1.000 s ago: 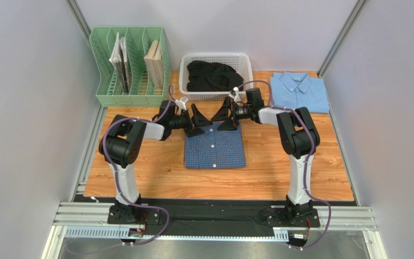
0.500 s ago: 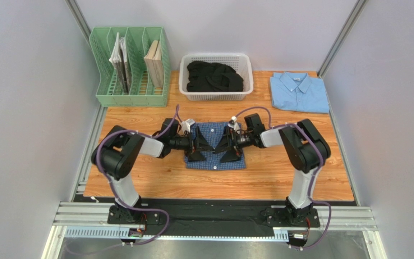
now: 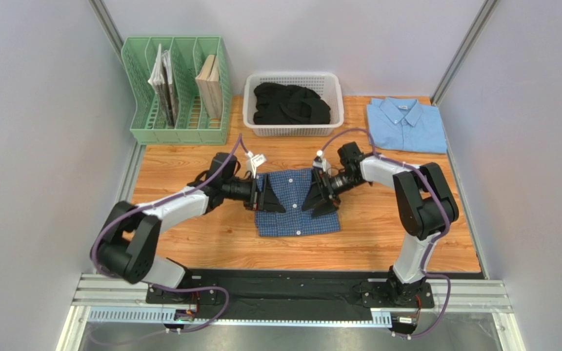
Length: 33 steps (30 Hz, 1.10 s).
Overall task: Fold and stack the long sleeve shirts
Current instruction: Fold the shirt
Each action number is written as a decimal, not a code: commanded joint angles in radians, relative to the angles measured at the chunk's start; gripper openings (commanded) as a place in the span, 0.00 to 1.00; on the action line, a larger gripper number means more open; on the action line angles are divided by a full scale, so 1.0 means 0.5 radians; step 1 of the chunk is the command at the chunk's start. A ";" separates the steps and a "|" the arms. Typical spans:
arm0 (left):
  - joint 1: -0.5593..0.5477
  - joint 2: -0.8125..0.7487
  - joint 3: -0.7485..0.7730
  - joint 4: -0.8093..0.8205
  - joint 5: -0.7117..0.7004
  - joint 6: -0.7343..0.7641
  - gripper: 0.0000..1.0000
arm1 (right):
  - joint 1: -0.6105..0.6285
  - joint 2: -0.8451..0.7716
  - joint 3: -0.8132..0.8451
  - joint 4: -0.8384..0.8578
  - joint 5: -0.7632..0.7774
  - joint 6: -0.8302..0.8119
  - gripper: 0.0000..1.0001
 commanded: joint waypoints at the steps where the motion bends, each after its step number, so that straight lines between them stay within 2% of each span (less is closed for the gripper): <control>1: 0.103 -0.366 0.353 -0.730 -0.186 0.994 0.99 | -0.031 -0.158 0.693 -0.771 0.401 -0.736 0.83; 2: 0.146 -0.393 0.436 -0.785 -0.302 1.028 0.99 | -0.034 -0.109 0.798 -0.787 0.474 -0.759 0.81; 4: 0.326 -0.384 0.504 -0.771 -0.227 1.004 0.99 | -0.034 0.080 1.001 -0.809 0.573 -0.799 0.75; 6: 0.437 -0.284 0.657 -0.822 -0.086 0.983 0.99 | -0.019 0.240 1.148 -0.924 0.665 -0.924 0.71; 7: 0.529 -0.231 0.728 -0.883 0.002 1.037 0.99 | 0.011 0.435 1.353 -1.001 0.720 -0.985 0.65; 8: 0.563 -0.182 0.886 -1.072 0.219 1.199 0.99 | 0.015 0.513 1.446 -1.133 0.763 -1.113 0.64; 10: 0.607 -0.075 1.059 -1.251 0.285 1.304 0.99 | 0.015 0.706 1.718 -1.232 0.855 -1.231 0.66; 13: 0.634 -0.077 1.087 -1.362 0.417 1.433 0.99 | 0.015 0.835 1.906 -1.278 1.006 -1.427 0.72; 15: 0.634 -0.133 1.084 -1.375 0.418 1.516 0.99 | 0.015 0.900 2.020 -1.305 1.085 -1.446 0.69; 16: 0.634 -0.142 1.093 -1.399 0.384 1.526 0.99 | 0.015 0.931 2.036 -1.330 1.101 -1.437 0.64; 19: 0.650 -0.160 1.087 -1.448 0.365 1.578 0.99 | -0.001 0.892 1.797 -1.340 1.083 -1.366 0.58; 21: 0.662 -0.179 1.060 -1.442 0.365 1.575 0.99 | -0.022 0.738 1.448 -1.223 1.110 -1.284 0.51; 25: 0.671 -0.200 0.989 -1.424 0.365 1.559 0.99 | -0.037 0.462 0.939 -1.174 1.077 -1.195 0.45; 26: 0.671 -0.194 0.980 -1.421 0.365 1.559 0.99 | -0.031 0.413 0.862 -1.222 0.988 -1.188 0.45; 29: 0.677 -0.185 0.980 -1.415 0.368 1.544 0.99 | 0.012 0.238 0.738 -1.409 0.832 -1.308 0.50; 32: 0.677 -0.167 0.983 -1.360 0.393 1.471 0.99 | -0.059 0.121 0.821 -1.355 0.825 -1.256 0.67; 33: 0.677 -0.166 0.980 -1.341 0.414 1.452 0.99 | -0.120 0.118 0.851 -1.306 0.825 -1.204 0.75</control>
